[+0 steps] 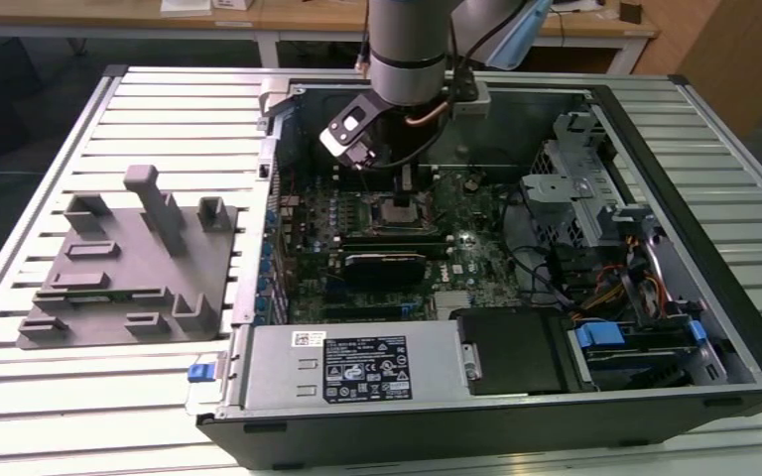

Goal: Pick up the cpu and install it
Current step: 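Place the cpu into insertion slot, then close the cpu cover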

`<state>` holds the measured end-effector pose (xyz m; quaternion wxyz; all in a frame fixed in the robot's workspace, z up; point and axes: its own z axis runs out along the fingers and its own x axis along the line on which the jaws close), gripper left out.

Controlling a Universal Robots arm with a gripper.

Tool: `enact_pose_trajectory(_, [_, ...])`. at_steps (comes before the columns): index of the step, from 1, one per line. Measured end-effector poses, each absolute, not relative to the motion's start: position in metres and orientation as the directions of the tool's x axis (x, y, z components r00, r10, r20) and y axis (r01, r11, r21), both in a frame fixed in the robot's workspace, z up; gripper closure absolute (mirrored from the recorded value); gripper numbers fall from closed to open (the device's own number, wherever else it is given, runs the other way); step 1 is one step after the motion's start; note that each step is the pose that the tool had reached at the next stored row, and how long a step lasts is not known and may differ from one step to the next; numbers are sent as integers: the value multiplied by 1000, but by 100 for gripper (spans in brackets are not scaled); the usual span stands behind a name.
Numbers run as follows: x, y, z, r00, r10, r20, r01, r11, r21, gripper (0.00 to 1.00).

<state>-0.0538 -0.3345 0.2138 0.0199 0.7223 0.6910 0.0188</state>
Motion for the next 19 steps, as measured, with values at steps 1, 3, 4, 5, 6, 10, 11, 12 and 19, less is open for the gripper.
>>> enact_pose_trajectory(1, [-54,-334,215,44,999,0,998,-44,54,89])
enact_pose_trajectory(3, [-54,-334,217,44,999,0,998,-44,54,89])
enact_pose_trajectory(4, [-54,-334,218,44,999,0,998,-44,53,89])
enact_pose_trajectory(5, [-54,-334,219,44,999,0,998,-44,53,89])
enact_pose_trajectory(6, [-54,-334,220,44,999,0,998,-44,53,89])
enact_pose_trajectory(10, [-54,-334,224,44,999,0,998,-44,53,89])
enact_pose_trajectory(11, [-54,-334,225,44,999,0,998,-44,53,89])
enact_pose_trajectory(12, [-54,-334,226,44,999,-1,998,-44,53,89])
enact_pose_trajectory(19, [-54,-334,235,44,999,0,998,-44,53,89])
